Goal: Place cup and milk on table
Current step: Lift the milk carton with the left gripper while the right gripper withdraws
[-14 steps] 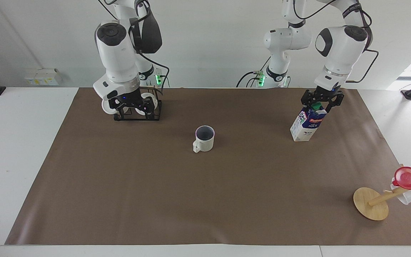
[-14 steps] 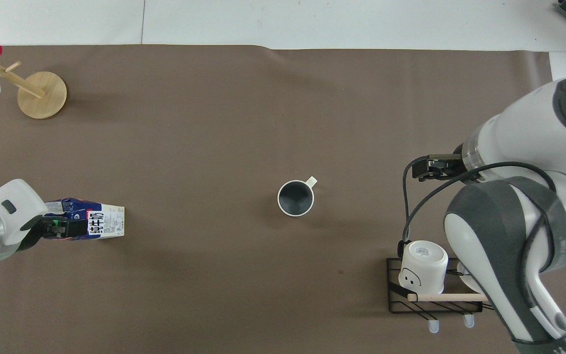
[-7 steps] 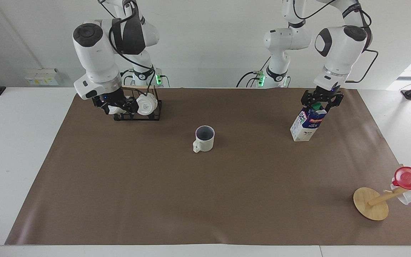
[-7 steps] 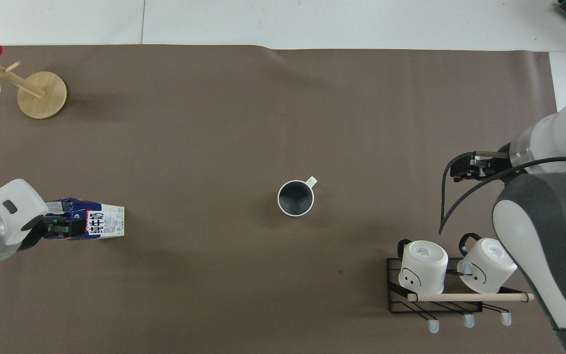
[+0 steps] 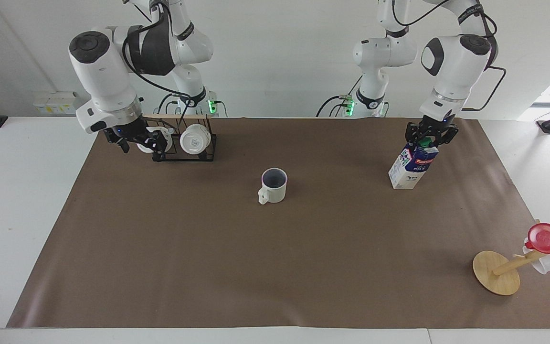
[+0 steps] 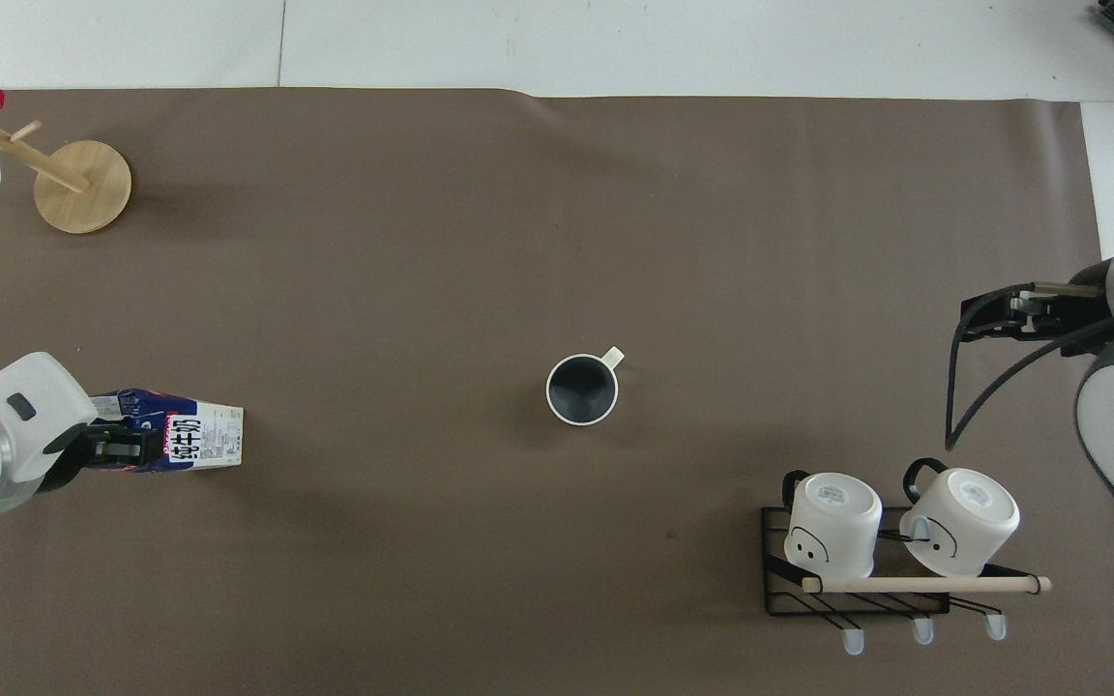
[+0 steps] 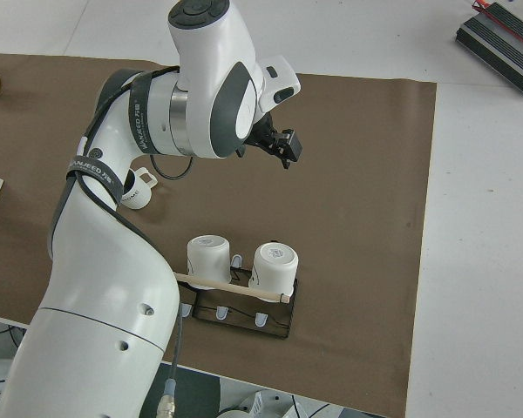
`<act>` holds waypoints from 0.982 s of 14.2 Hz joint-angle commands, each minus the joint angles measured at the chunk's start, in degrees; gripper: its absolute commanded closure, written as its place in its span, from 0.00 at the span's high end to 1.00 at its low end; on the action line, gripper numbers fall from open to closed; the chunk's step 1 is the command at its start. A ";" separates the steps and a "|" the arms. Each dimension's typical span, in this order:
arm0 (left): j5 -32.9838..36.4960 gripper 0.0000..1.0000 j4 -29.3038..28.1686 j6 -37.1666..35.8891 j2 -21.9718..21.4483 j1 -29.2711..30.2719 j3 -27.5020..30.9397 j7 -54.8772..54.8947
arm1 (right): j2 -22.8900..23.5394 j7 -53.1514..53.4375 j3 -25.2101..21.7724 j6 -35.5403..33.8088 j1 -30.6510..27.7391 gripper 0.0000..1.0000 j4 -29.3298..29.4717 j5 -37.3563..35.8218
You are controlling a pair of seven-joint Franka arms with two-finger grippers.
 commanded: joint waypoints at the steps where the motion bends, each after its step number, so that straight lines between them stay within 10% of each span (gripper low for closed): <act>1: -0.63 0.55 -1.59 0.92 -1.68 0.04 -0.02 0.16 | -0.56 -1.43 0.45 -2.81 -0.62 1.00 4.00 1.27; 14: -0.72 0.51 7.02 -4.18 0.61 -11.64 -0.55 -19.33 | -3.97 -3.28 0.19 -22.43 -0.70 1.00 17.12 2.15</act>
